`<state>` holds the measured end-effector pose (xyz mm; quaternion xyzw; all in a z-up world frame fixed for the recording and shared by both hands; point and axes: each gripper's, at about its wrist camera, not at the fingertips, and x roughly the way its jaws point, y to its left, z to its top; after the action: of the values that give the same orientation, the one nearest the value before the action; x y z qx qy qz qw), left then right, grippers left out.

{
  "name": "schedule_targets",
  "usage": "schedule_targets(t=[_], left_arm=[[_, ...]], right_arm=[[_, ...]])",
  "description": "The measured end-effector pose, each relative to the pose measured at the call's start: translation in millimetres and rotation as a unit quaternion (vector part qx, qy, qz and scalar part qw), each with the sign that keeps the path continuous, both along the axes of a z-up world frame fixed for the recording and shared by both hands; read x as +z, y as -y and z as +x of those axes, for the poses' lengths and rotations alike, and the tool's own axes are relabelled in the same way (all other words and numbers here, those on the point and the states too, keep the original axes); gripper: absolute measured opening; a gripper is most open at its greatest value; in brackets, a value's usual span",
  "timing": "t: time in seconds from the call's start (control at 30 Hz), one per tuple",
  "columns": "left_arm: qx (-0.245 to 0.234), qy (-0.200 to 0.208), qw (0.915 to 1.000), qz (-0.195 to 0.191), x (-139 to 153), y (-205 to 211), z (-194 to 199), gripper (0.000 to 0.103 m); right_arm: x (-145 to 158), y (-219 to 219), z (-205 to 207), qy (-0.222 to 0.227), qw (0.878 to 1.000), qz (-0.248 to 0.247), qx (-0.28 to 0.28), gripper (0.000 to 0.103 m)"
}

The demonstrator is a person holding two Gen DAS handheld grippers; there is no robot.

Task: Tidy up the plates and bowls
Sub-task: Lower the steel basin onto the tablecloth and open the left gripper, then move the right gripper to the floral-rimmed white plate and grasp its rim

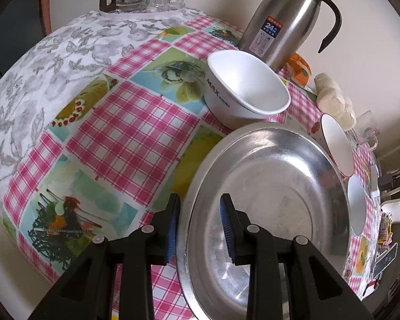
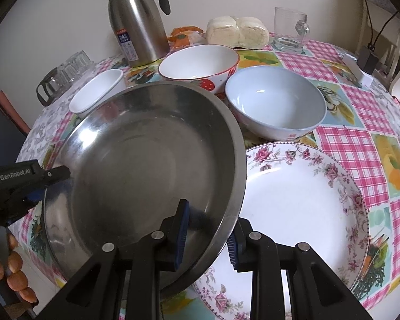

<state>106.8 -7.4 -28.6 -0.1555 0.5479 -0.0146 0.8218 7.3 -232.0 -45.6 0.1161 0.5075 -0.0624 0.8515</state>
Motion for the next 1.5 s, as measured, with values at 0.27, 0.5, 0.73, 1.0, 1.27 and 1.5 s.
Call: schedule_targets(t=[0.27, 0.5, 0.73, 1.0, 1.27, 1.5], left_arm=[[0.002, 0.000, 1.0000, -0.003, 1.4, -3.2, 0.2, 0.030], [0.009, -0.007, 0.9999, -0.002, 0.5, -4.5, 1.0, 0.041], [0.017, 0.002, 0.9998, 0.008, 11.5, -7.7, -0.5, 0.065], [0.020, 0.011, 0.9986, 0.048, 15.3, -9.0, -0.1, 0.083], [0.015, 0.033, 0.9945, 0.098, 21.3, -5.6, -1.6, 0.095], [-0.001, 0.047, 0.9938, 0.100, 27.6, 0.6, -2.5, 0.099]], right_arm=[[-0.2, -2.6, -0.1, -0.003, 1.000, 0.001, 0.005, 0.029], [1.9, -1.5, 0.7, -0.010, 1.000, -0.009, 0.003, 0.042], [18.1, 0.9, -2.9, 0.008, 1.000, -0.023, -0.005, 0.058], [32.7, 0.6, -6.5, 0.033, 0.998, -0.047, -0.020, 0.089], [33.4, 2.6, -6.9, 0.043, 0.998, -0.046, -0.022, 0.103], [34.9, 4.0, -6.9, 0.046, 0.998, -0.044, -0.022, 0.103]])
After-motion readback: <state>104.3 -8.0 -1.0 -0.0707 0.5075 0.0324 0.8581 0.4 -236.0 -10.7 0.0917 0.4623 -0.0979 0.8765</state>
